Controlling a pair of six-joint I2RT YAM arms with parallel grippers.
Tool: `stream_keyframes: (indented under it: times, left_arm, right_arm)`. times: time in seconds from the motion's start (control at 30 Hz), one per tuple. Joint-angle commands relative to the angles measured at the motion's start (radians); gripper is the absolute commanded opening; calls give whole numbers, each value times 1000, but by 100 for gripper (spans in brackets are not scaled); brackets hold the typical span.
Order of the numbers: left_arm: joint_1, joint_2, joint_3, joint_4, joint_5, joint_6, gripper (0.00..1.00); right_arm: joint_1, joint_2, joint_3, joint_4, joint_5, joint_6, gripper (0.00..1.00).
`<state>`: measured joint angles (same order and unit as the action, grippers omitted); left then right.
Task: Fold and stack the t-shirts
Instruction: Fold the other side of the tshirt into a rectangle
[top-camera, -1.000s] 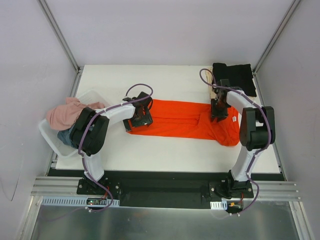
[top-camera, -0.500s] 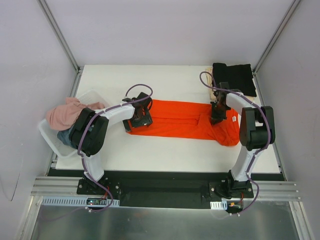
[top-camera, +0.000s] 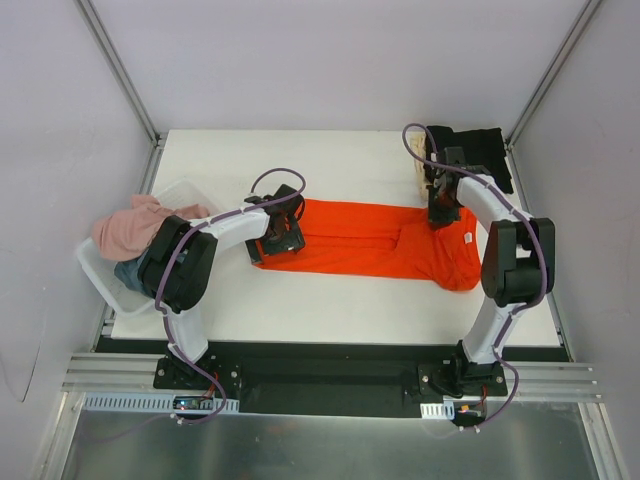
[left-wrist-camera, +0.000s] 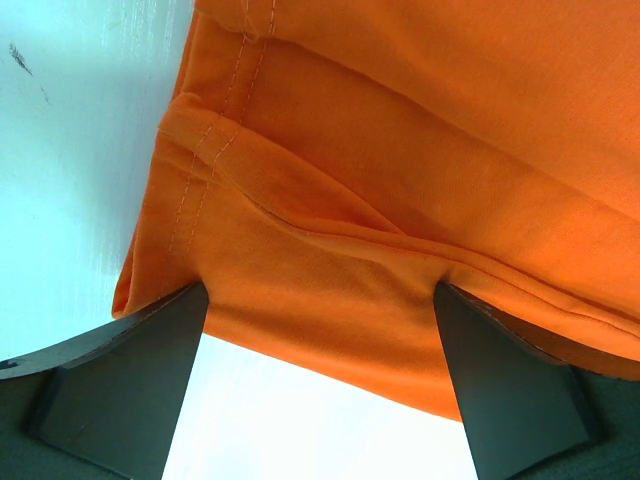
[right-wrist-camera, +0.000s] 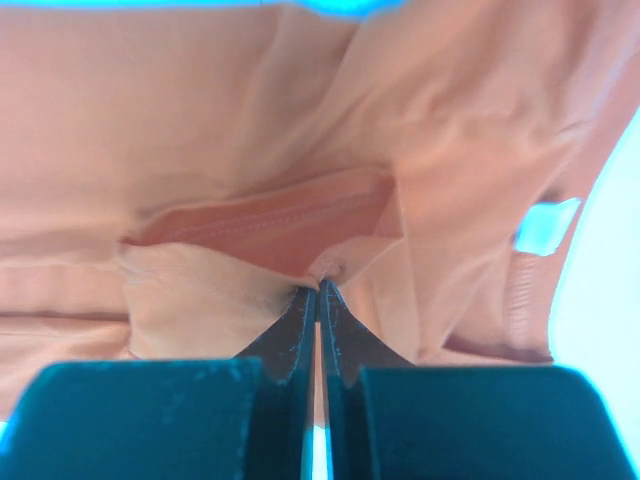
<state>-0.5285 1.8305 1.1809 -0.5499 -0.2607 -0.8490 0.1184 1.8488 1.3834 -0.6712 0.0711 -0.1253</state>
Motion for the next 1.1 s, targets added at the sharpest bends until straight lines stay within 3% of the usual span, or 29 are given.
stream_keyframes:
  times: [0.0,0.3,0.33,0.5,0.67,0.7,0.73,0.77,0.9,1.07]
  left_arm:
    - [22,-7,-36,-97,-9,-22,97]
    - [25,-23,-56,-116,-34,-28,98]
    - [25,-25,-61,-116,-34,-32,98]
    - [25,-34,-56,-117,-31,-30,98]
    - [25,-57,-44,-119,-25,-24,97]
    - [22,-63,-43,-120,-37,-28,97]
    - [19,-71,-37,-123,-44,-30,96]
    - [15,-89,-29,-130,-48,-33,96]
    - [-19,-129,32,-128,-60,-36,98]
    - [-50,-100,123,-127,-63,-2,98]
  right_arm:
    - [12,-37,83,-39,56,-83,1]
    - [36,140,304,-198,202,-195,2]
    - [46,154,334,-211,216,-200,11]
    - [69,187,336,-217,219,-178,37]
    - [66,103,254,-179,210,-108,57]
    - [55,75,229,-159,167,-79,70]
    - [47,14,200,-143,135,-65,75]
    - [37,-14,156,-119,96,-50,95]
    - [-23,-170,16,-58,-121,35,97]
    - [-52,-316,-144,18,-283,102,97]
